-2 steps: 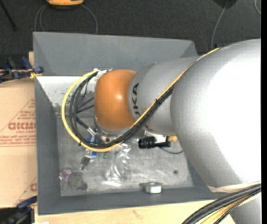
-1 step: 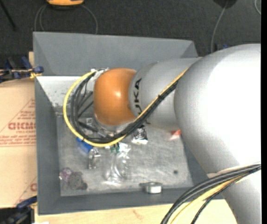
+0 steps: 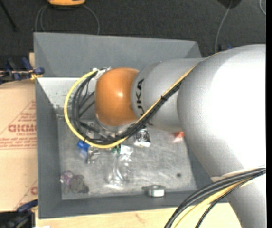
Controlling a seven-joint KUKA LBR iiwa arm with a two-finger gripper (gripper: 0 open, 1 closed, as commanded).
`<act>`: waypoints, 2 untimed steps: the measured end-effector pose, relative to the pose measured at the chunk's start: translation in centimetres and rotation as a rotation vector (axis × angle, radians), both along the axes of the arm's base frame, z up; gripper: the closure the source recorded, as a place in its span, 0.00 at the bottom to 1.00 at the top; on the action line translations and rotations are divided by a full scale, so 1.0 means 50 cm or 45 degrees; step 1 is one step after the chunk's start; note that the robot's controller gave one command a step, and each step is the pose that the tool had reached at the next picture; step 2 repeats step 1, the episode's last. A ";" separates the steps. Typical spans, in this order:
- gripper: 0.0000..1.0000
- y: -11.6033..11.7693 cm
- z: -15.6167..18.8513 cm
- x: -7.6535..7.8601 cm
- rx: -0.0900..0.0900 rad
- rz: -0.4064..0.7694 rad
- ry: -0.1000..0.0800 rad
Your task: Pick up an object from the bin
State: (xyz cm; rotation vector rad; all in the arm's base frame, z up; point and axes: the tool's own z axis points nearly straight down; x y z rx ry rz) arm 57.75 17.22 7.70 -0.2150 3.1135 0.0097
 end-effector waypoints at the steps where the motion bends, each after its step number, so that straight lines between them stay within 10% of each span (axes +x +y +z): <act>1: 1.00 0.017 0.354 -0.018 -0.010 0.196 0.009; 2: 1.00 0.017 0.354 -0.018 -0.010 0.196 0.009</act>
Offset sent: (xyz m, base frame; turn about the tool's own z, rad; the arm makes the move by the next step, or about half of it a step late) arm -0.0119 0.0090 0.1710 -0.1552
